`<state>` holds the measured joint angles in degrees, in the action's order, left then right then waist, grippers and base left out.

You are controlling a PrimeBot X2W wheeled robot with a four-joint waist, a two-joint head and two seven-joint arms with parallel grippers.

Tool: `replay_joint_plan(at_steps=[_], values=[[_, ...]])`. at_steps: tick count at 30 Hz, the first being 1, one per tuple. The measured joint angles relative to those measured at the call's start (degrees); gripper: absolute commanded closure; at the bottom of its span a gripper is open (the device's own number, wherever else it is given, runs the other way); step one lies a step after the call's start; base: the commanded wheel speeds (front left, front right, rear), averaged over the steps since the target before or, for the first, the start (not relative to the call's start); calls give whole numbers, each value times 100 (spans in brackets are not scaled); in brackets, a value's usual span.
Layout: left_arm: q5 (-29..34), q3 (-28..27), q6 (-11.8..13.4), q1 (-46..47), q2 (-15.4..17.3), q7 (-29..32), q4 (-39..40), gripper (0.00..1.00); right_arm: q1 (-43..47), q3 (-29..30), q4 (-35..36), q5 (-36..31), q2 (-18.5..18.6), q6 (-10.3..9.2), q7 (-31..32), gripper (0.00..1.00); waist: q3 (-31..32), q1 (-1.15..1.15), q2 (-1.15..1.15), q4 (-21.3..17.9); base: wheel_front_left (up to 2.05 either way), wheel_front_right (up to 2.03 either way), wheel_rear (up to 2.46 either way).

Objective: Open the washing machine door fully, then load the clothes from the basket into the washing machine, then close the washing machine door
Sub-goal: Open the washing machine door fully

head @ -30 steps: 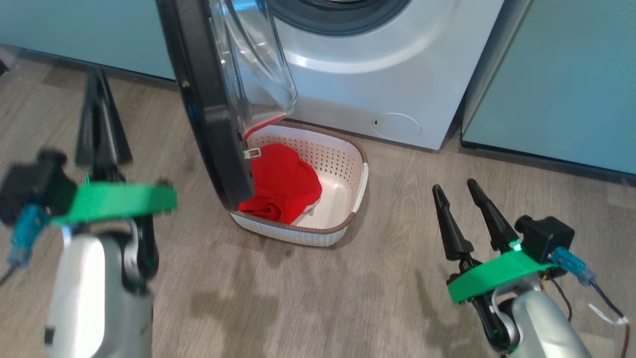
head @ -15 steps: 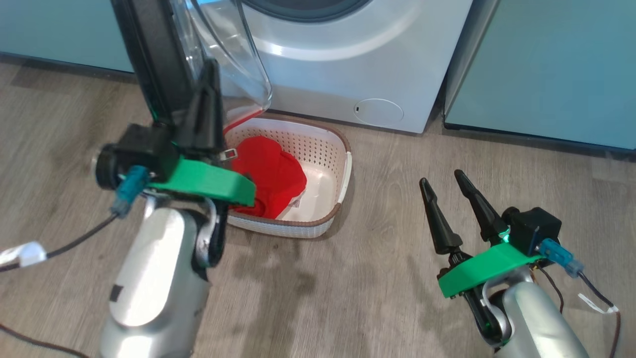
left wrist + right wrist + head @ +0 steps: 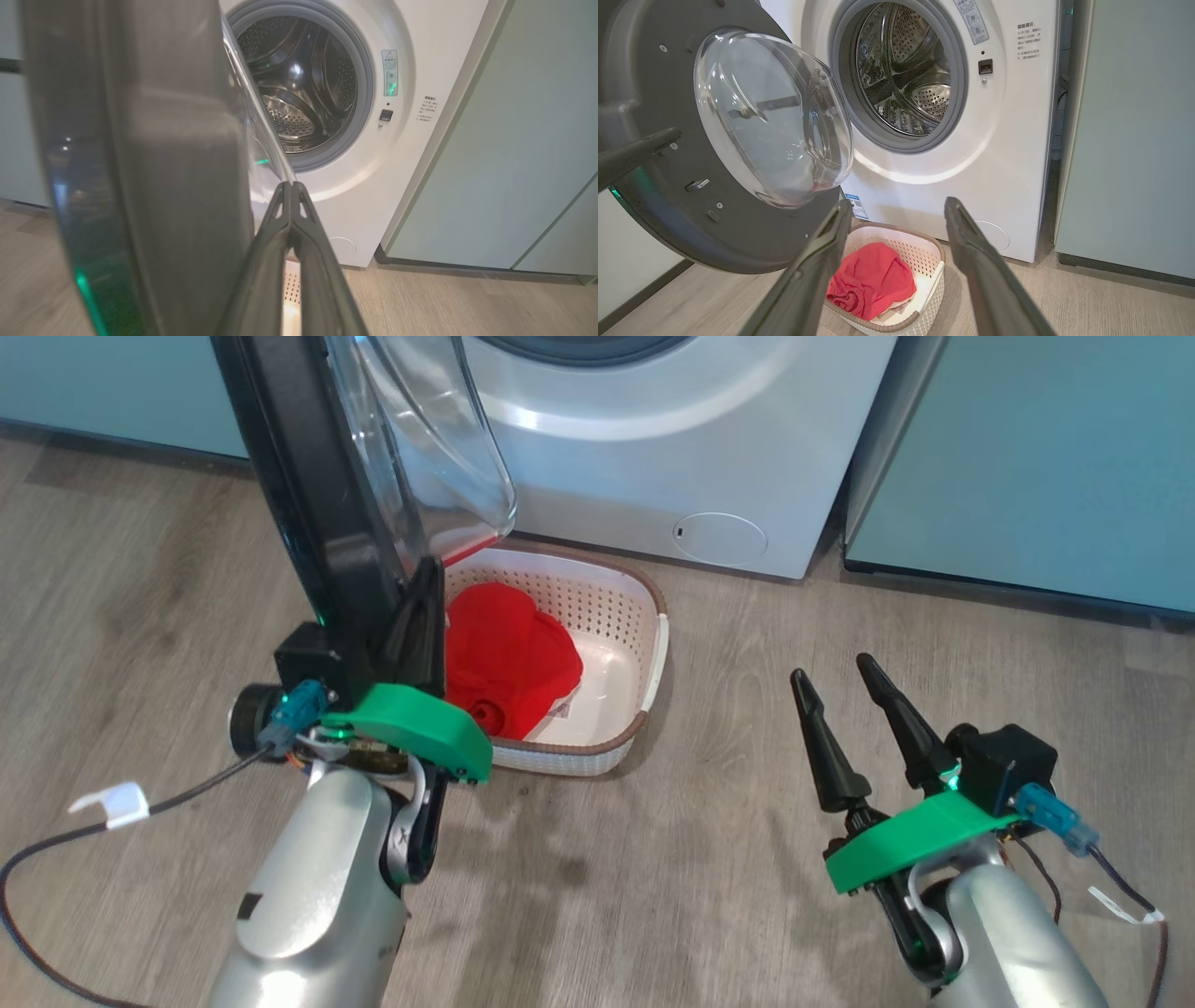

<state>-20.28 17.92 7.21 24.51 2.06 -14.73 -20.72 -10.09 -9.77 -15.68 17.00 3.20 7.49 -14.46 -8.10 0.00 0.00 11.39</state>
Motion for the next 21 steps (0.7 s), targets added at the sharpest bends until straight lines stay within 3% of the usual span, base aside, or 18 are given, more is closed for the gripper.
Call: replay_joint_plan(at_steps=[12,21], values=[[-58,-198,-51,-7,-12,1,-304,100,1,-3,-16,-86,0,0,0,0,9,0,0,271,0,0,0],[98,-920,-103,8,-24,1,-360,100,-4,-57,-37,-176,1,0,1,0,-163,0,0,552,0,0,0]])
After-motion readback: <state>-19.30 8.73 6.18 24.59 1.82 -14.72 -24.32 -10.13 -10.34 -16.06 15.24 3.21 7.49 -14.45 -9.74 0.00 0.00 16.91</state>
